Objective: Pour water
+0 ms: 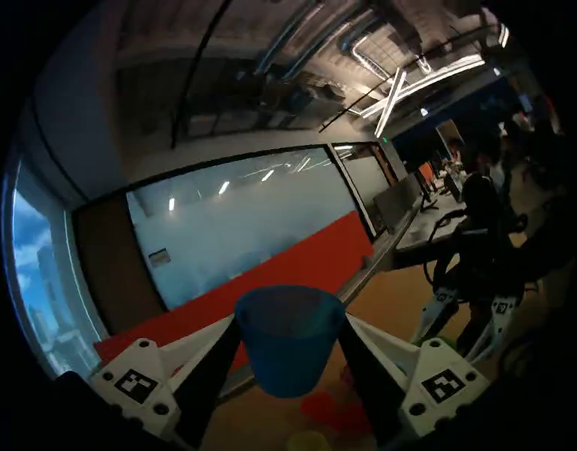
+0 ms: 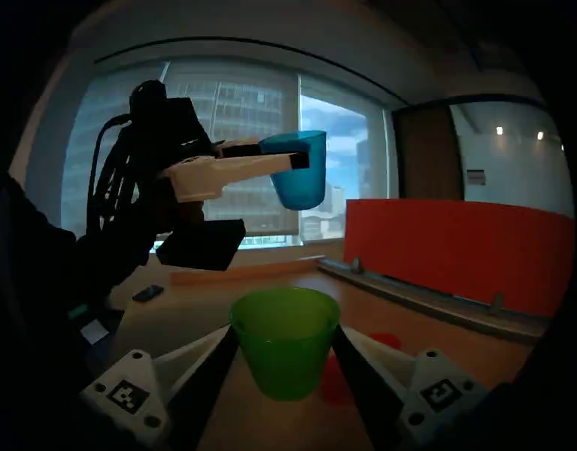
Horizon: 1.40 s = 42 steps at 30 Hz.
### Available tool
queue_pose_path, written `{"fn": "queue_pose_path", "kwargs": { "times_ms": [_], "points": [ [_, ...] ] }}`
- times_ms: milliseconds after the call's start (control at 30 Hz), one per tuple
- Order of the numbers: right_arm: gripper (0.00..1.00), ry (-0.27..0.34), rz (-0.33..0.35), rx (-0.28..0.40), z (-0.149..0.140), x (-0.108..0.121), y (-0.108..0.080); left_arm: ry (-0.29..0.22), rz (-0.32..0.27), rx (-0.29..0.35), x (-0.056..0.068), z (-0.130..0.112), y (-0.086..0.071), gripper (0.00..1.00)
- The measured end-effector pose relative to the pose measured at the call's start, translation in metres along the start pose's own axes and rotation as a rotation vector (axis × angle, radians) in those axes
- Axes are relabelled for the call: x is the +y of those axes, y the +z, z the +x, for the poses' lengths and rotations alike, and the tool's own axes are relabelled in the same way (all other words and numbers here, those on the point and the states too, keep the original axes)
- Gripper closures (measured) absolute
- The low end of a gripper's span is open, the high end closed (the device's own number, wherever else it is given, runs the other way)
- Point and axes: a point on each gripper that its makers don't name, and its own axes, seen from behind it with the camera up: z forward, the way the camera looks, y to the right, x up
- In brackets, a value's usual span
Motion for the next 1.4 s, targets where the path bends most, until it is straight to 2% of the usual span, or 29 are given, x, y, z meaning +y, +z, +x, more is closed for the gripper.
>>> {"fn": "queue_pose_path", "kwargs": {
  "times_ms": [233,400,800,1100,1400],
  "points": [
    [0.12,0.002,-0.006,0.002,0.001,0.002,-0.002,-0.200,-0.018,0.028,-0.005,0.004,0.000,0.14],
    [0.12,0.007,-0.008,0.007,0.001,0.004,-0.002,-0.294,-0.052,0.046,-0.002,0.012,0.000,0.15],
    [0.12,0.020,-0.014,0.010,0.003,0.006,-0.002,-0.363,-0.049,0.033,-0.007,0.006,0.002,0.15],
    [0.12,0.034,-0.019,0.010,0.002,0.009,-0.006,-0.363,-0.054,-0.013,-0.005,-0.012,-0.001,0.14],
    [0.12,0.038,-0.053,0.004,0.000,0.019,-0.020,-0.370,-0.043,-0.056,-0.006,-0.038,-0.010,0.13]
  ]
}}
